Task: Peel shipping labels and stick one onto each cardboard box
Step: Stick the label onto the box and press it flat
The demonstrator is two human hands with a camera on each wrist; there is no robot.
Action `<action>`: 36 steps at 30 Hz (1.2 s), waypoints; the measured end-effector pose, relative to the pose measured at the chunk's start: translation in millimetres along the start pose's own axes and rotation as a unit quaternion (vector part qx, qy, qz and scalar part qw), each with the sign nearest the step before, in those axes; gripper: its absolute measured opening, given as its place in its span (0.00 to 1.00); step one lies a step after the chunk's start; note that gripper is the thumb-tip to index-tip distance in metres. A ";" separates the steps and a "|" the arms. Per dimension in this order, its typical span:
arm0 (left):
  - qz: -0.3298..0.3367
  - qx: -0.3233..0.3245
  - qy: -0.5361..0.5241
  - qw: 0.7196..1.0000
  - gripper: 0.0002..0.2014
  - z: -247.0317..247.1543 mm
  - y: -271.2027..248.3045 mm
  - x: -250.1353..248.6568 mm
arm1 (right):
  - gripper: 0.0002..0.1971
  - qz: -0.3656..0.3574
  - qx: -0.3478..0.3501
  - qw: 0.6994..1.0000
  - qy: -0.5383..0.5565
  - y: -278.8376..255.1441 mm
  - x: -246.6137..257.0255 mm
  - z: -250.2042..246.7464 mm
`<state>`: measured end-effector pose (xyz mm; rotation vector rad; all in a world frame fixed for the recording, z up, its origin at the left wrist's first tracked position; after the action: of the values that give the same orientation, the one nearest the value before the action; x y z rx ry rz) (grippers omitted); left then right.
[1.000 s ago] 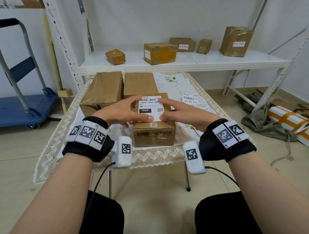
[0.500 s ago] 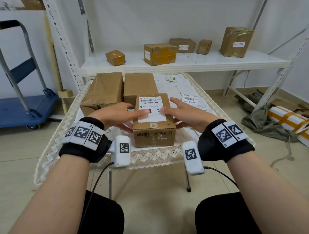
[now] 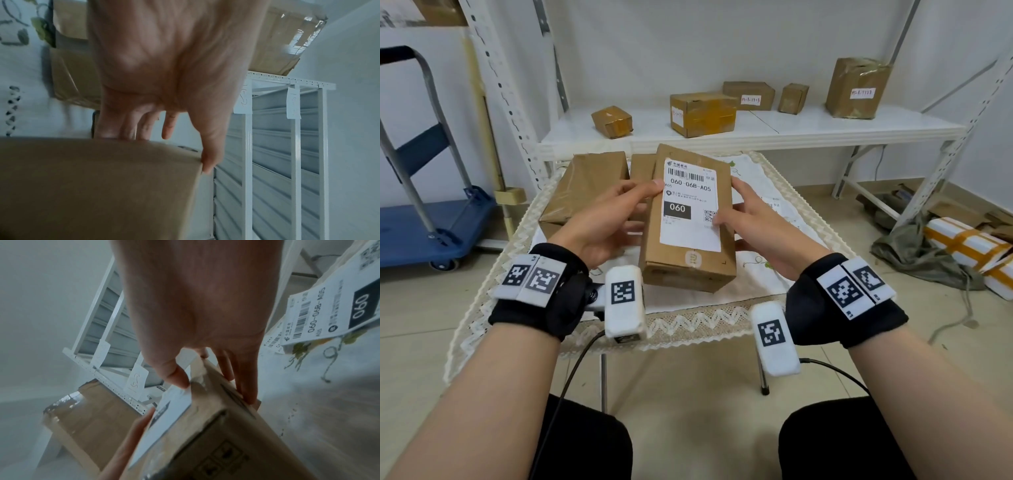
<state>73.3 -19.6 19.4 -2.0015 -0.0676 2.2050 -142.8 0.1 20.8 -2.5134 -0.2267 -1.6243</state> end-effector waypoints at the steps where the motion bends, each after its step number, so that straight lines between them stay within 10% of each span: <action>1: 0.005 0.005 -0.002 1.000 0.28 0.4 0.7 0.4 | 0.36 -0.009 -0.011 1.000 -0.007 -1.4 2.0 1.9; 5: 0.028 0.015 0.008 0.999 0.33 5.2 0.6 1.6 | 0.46 -0.095 -0.104 0.985 -0.099 -1.3 12.6 1.3; 15: 0.098 0.040 0.033 0.994 0.19 29.5 -17.8 -3.8 | 0.36 -0.233 -0.229 0.872 -0.365 -7.8 31.4 18.7; 19: 0.119 0.038 0.039 0.991 0.37 27.7 -21.4 -5.3 | 0.34 -0.232 -0.247 0.867 -0.366 -6.8 30.2 18.1; 36: 0.124 0.057 0.086 0.987 0.43 21.8 -26.5 -5.6 | 0.36 -0.194 -0.287 0.871 -0.350 2.0 31.1 -12.2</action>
<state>54.5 7.3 31.0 -2.2281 0.3387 2.1043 -140.7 -2.7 54.1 -3.6545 -0.3849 -0.8433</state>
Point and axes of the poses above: each hand's wrist, its own y-axis towards the middle knuckle, its own z-axis out of the palm, x = y × z, the point moved 3 cm from there along y, towards the middle knuckle, and after that the axes turned 6 degrees about -y, right-handed, at the moved point
